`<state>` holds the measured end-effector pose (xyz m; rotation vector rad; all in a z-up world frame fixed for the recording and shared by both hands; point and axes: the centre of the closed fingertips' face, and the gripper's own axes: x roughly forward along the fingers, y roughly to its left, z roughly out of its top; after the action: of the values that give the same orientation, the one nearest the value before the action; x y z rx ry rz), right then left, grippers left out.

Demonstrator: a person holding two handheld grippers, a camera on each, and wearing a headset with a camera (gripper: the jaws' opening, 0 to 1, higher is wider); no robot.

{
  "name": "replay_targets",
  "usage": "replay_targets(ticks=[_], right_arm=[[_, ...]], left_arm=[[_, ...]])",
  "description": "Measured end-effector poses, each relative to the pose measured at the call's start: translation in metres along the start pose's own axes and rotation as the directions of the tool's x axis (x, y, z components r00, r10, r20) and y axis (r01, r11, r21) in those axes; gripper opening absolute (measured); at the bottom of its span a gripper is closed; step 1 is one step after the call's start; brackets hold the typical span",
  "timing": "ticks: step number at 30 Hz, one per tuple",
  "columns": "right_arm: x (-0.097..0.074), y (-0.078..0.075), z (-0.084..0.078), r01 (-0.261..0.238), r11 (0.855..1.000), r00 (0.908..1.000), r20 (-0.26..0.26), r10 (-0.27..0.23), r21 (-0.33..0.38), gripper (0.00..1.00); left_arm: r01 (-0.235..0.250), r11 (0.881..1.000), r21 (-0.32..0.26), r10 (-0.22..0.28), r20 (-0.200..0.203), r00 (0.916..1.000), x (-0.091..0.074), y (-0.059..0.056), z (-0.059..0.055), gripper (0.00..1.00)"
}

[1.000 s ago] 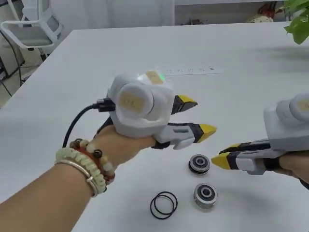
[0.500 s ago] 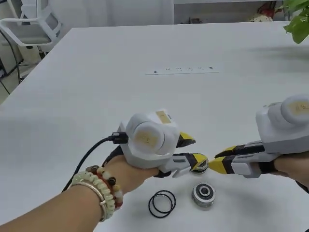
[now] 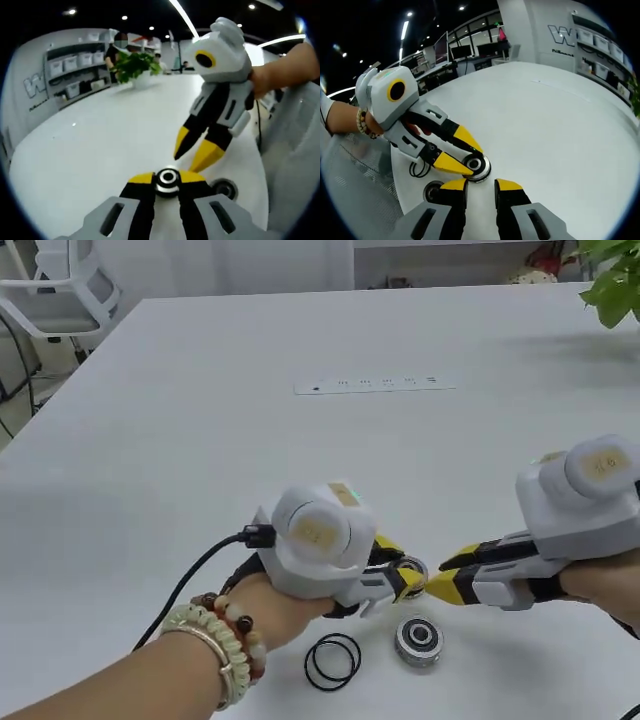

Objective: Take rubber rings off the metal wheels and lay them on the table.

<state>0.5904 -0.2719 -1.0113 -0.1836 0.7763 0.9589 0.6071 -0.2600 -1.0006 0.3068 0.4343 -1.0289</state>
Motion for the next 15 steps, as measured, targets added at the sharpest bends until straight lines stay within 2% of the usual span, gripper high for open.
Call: replay_targets(ticks=[3, 4, 8, 15], right_arm=[[0.001, 0.002, 0.0, -0.004, 1.0, 1.0, -0.001, 0.004, -0.012, 0.21], [0.002, 0.003, 0.0, -0.006, 1.0, 1.0, -0.002, 0.006, -0.02, 0.21], [0.007, 0.004, -0.003, -0.01, 0.999, 0.9998, -0.017, 0.009, -0.052, 0.23], [0.017, 0.011, -0.002, -0.024, 0.994, 0.9996, -0.015, 0.023, -0.106, 0.25]], left_arm=[[0.019, 1.0, 0.021, -0.019, -0.007, 0.9998, -0.001, -0.004, 0.0, 0.14], [0.008, 1.0, 0.007, -0.008, -0.014, 0.9999, -0.001, -0.002, -0.003, 0.14], [0.021, 1.0, 0.014, -0.02, -0.019, 0.9996, -0.002, -0.002, -0.003, 0.14], [0.043, 0.999, 0.003, -0.043, -0.026, 0.9987, -0.006, -0.005, -0.007, 0.14]])
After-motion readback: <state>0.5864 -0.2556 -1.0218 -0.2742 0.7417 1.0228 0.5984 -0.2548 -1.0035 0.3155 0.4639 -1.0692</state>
